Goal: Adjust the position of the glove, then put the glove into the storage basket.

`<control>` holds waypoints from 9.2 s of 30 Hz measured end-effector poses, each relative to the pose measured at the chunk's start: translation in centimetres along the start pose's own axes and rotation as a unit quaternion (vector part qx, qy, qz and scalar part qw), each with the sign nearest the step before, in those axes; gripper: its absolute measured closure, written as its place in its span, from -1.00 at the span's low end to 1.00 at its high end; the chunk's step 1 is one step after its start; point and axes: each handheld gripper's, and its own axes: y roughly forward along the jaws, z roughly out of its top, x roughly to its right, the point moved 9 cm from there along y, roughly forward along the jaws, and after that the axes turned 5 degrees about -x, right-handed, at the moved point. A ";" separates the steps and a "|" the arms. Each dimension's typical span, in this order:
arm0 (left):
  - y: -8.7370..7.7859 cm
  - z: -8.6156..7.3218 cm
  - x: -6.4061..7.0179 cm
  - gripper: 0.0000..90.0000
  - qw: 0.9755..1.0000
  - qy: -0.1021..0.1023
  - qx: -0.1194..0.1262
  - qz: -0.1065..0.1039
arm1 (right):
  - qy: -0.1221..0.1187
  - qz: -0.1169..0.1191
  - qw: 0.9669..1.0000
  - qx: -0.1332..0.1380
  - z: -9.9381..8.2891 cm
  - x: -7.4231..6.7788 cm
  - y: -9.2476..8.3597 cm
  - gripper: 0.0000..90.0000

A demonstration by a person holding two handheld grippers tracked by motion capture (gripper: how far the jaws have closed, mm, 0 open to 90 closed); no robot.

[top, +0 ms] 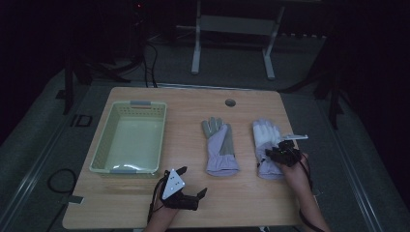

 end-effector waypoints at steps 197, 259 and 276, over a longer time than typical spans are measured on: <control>9.7 2.0 -2.9 -0.19 0.953 -0.169 -0.244 -0.065 | 0.045 0.262 0.963 -0.045 4.6 -12.0 4.4 0.35; 0.5 10.1 -6.9 0.69 0.960 -0.107 -0.253 -0.060 | -0.065 0.162 0.982 0.076 12.6 -20.0 -4.1 0.82; -4.8 9.8 -11.1 0.69 0.955 -0.102 -0.273 -0.050 | -0.087 0.183 0.976 0.078 15.1 -25.9 -3.3 0.82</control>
